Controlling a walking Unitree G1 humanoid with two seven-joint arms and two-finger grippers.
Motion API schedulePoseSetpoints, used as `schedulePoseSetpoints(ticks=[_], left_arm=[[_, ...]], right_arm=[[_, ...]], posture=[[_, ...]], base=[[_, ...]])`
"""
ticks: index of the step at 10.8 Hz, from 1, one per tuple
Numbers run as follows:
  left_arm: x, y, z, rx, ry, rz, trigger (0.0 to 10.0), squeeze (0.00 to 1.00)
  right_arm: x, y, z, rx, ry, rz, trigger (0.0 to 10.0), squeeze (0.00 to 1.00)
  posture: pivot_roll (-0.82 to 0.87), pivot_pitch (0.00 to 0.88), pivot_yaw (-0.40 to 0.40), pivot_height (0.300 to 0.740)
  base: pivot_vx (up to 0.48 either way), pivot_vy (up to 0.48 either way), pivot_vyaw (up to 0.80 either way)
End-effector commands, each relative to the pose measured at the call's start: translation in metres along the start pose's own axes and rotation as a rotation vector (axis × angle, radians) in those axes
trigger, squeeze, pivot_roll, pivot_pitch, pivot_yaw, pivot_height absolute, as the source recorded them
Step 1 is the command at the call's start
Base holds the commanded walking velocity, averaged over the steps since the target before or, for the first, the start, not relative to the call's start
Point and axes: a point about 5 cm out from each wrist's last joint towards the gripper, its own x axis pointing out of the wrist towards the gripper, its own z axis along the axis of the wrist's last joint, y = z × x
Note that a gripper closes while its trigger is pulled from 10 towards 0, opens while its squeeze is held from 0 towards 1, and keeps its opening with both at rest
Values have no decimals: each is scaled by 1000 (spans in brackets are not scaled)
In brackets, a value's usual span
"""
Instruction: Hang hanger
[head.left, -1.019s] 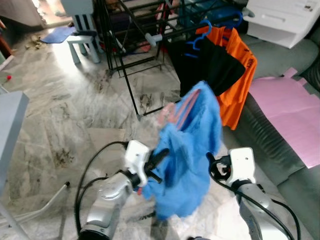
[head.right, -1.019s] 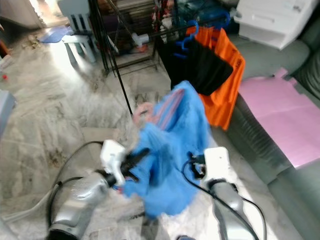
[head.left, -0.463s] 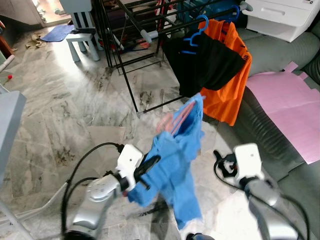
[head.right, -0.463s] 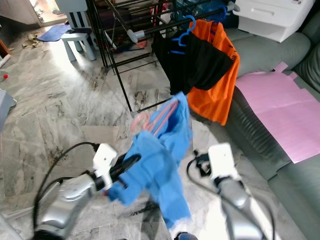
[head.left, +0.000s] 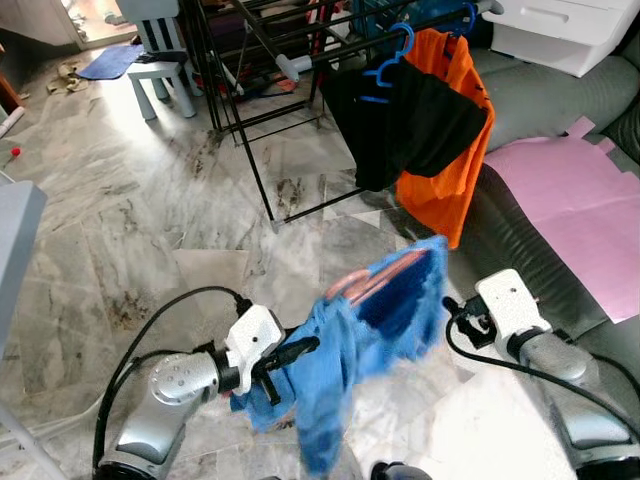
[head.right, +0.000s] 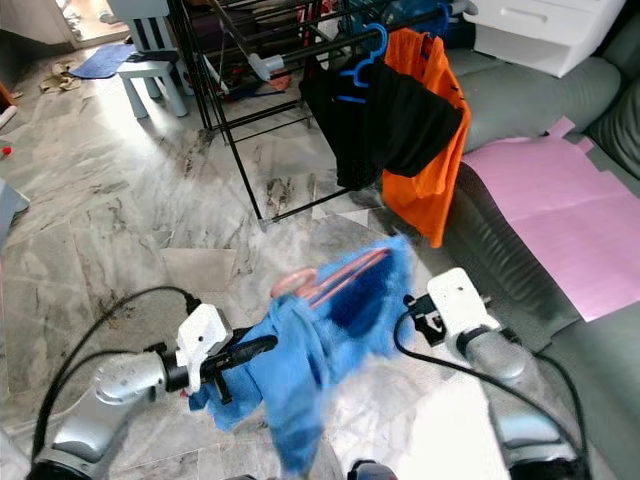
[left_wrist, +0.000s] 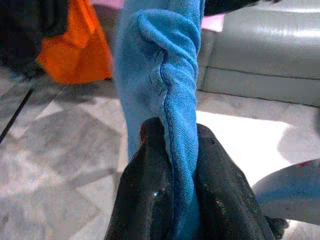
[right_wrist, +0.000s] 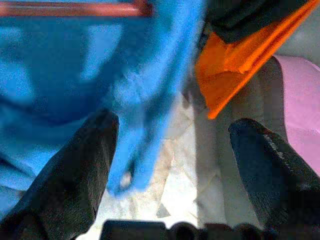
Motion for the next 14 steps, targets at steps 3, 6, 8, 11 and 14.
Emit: schedulePoseSetpoints(ticks=[3,6,8,11,14], left_arm=[[2,-4,25,-2,-104,-81,10000,0],[-4,-7,34,-37,-146,-115,10000,0],[-6,-10,32,-24,-129,-129,10000,0],[-5,-13,28,-17,-108,-134,10000,0],[-9,-15,15,-4,-44,-157,10000,0]], right_arm=[[3,3,1,-69,-16,81,10000,0],[5,-21,-1,-174,-6,6,0,0],[4,-36,3,-197,-25,-52,0,0],[0,-64,17,-194,-106,-185,0,0],[-6,-83,35,-201,-188,-286,0,0]], posture=[[-129,134,86,740],[-121,129,80,740],[-118,129,81,740],[-121,127,80,740],[-129,130,83,740]], base=[[0,0,0],[0,0,0],[0,0,0],[0,0,0],[0,0,0]])
